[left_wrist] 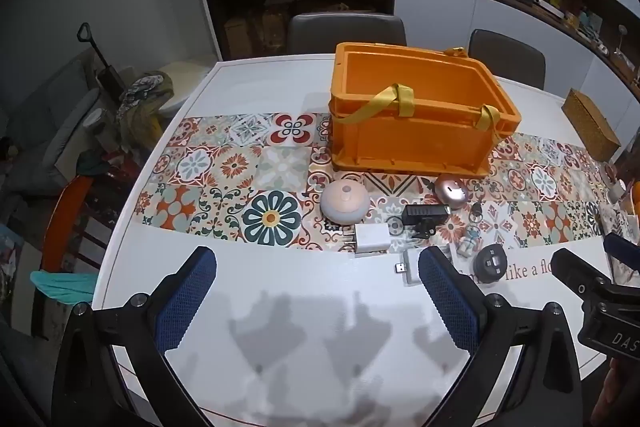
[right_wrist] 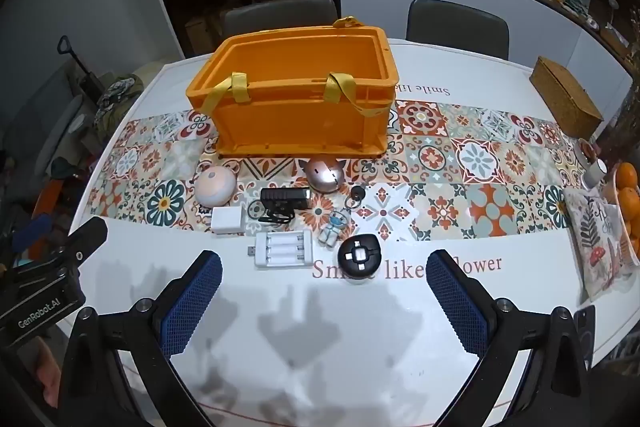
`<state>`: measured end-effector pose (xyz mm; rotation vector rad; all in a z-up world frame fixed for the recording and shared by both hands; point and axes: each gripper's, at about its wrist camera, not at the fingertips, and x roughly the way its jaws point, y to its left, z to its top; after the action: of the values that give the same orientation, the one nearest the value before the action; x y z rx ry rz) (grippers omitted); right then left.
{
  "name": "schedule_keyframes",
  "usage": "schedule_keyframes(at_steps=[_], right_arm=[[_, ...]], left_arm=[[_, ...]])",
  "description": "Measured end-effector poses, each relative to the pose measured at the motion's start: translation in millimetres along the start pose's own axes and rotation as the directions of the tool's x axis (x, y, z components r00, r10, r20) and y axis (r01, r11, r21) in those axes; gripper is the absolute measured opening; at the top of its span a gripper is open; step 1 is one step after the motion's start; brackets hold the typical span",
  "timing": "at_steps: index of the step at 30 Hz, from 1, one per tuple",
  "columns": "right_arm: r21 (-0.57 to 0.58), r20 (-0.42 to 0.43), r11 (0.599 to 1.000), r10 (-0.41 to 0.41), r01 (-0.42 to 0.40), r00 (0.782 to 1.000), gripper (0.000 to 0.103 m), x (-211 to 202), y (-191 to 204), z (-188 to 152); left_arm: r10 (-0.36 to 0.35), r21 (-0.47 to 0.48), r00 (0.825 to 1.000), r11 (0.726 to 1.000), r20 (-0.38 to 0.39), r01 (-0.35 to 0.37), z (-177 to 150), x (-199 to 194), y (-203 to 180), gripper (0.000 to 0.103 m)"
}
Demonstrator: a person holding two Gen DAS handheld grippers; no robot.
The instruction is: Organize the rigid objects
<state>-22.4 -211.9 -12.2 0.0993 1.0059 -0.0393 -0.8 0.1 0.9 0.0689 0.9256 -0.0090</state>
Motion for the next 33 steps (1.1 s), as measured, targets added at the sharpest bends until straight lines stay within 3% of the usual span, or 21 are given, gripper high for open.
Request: schedule_keyframes(at_steps=[33], right_arm=[[0.005, 0.002, 1.000, 0.008, -0.008, 1.000, 0.103, -2.0, -5.8, -0.2]], left_arm=[[-0.036, -0.003, 0.999, 0.999, -0.008, 0.036, 2.9, -6.0, -6.0, 0.103]])
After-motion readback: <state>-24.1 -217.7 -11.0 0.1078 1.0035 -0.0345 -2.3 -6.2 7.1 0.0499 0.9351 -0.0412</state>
